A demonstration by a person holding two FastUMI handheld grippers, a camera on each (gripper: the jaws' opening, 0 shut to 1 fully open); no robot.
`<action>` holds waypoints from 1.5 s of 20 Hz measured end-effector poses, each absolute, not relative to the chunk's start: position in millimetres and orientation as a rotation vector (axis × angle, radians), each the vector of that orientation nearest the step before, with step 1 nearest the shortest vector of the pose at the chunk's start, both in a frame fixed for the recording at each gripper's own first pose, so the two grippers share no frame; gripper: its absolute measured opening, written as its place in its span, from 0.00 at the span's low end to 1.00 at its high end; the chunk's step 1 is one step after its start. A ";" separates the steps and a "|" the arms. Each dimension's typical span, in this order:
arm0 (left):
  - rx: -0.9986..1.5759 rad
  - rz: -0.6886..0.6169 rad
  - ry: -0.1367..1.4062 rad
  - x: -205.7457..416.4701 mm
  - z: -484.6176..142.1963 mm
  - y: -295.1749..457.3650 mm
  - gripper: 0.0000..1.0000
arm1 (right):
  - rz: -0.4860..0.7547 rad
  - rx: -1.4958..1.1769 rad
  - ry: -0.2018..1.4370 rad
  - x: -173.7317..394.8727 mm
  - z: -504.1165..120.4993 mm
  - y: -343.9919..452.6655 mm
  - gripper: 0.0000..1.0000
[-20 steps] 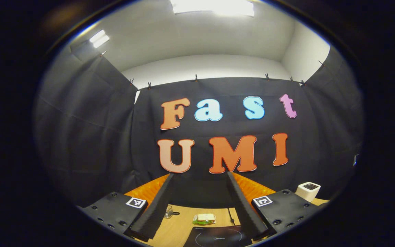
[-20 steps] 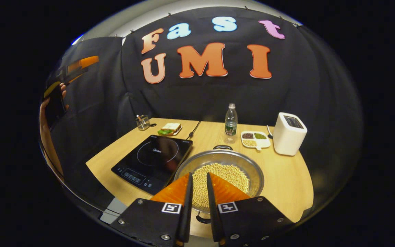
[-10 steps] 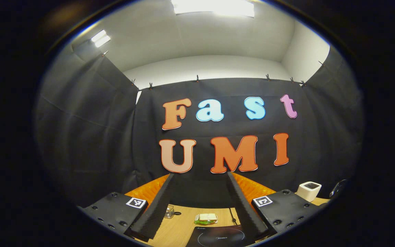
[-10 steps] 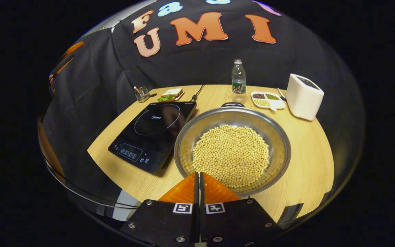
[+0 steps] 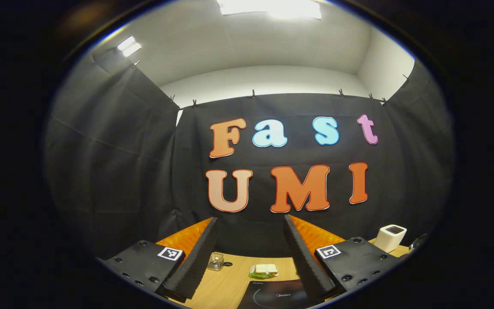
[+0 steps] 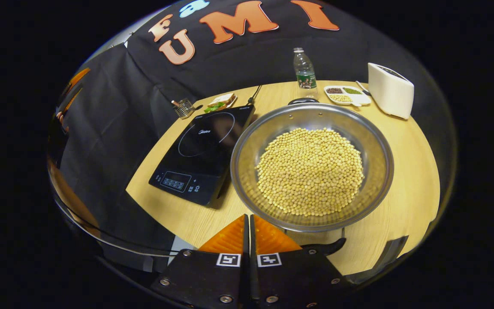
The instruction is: First push the handle of the pot to place it horizontally, then grasp the pot with both hands and set it on the induction cooktop.
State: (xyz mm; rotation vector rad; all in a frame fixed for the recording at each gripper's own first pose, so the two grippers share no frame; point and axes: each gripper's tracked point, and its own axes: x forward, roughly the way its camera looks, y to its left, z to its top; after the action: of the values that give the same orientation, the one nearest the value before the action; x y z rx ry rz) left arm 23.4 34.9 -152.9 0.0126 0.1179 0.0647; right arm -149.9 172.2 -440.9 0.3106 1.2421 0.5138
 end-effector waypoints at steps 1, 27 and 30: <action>0.012 0.066 0.120 23.9 -154.7 36.6 1.00 | 0.525 0.303 1.251 -153.4 -442.1 173.9 0.00; 0.072 -0.041 0.209 31.0 -195.1 -20.1 0.94 | 0.262 0.299 1.388 -143.7 -505.3 80.8 0.00; 0.074 -0.053 0.225 32.9 -200.7 -29.3 0.98 | 0.205 0.285 1.370 -133.8 -510.1 63.9 0.00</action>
State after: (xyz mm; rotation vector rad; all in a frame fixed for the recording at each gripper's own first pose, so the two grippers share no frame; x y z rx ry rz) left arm 32.9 -29.3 -200.7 0.0739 0.2247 -0.0535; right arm -133.8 63.9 -510.1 0.2851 1.3704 0.2053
